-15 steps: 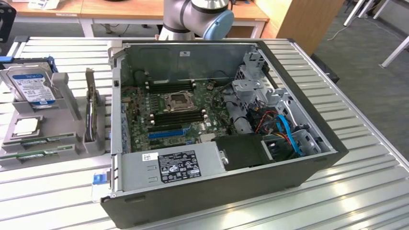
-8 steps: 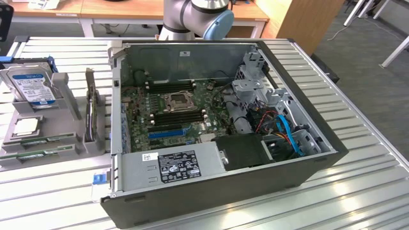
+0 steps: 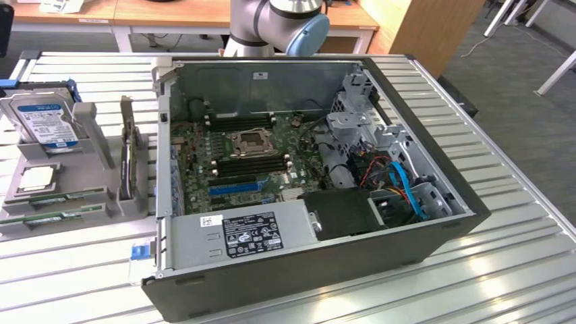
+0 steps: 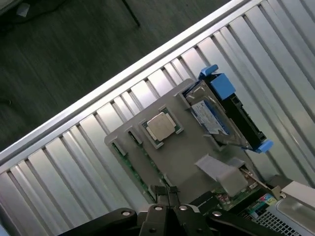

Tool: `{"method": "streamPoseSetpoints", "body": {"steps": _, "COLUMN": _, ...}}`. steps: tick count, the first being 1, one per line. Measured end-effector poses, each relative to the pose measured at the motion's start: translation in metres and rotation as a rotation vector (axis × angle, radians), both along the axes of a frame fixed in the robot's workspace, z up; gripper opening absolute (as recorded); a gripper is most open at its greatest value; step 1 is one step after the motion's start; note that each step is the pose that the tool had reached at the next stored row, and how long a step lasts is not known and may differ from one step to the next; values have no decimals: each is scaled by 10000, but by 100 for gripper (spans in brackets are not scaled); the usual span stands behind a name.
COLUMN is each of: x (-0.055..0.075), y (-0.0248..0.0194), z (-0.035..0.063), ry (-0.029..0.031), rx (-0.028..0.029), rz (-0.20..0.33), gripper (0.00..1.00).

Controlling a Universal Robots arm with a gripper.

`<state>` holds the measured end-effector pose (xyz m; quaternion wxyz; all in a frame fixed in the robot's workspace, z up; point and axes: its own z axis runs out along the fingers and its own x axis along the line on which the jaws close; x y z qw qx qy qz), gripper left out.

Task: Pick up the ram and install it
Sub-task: 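Pick up the ram and move it above insertion slot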

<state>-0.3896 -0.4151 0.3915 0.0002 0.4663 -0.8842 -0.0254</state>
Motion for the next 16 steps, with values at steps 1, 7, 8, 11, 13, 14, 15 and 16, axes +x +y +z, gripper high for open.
{"method": "streamPoseSetpoints", "body": {"steps": 1, "x": 0, "y": 0, "z": 0, "ry": 0, "rx": 0, "rz": 180, "gripper": 10}}
{"method": "streamPoseSetpoints", "body": {"steps": 7, "x": 0, "y": 0, "z": 0, "ry": 0, "rx": 0, "rz": 1270, "gripper": 10}}
{"method": "streamPoseSetpoints", "body": {"steps": 8, "x": 0, "y": 0, "z": 0, "ry": 0, "rx": 0, "rz": 1448, "gripper": 10}}
{"method": "streamPoseSetpoints", "body": {"steps": 11, "x": 0, "y": 0, "z": 0, "ry": 0, "rx": 0, "rz": 1986, "gripper": 10}}
{"method": "streamPoseSetpoints", "body": {"steps": 13, "x": 0, "y": 0, "z": 0, "ry": 0, "rx": 0, "rz": 2328, "gripper": 10}}
{"method": "streamPoseSetpoints", "body": {"steps": 14, "x": 0, "y": 0, "z": 0, "ry": 0, "rx": 0, "rz": 2492, "gripper": 10}}
{"method": "streamPoseSetpoints", "body": {"steps": 15, "x": 0, "y": 0, "z": -1, "ry": 0, "rx": 1, "rz": 2662, "gripper": 10}}
{"method": "streamPoseSetpoints", "body": {"steps": 16, "x": 0, "y": 0, "z": -1, "ry": 0, "rx": 1, "rz": 2830, "gripper": 10}}
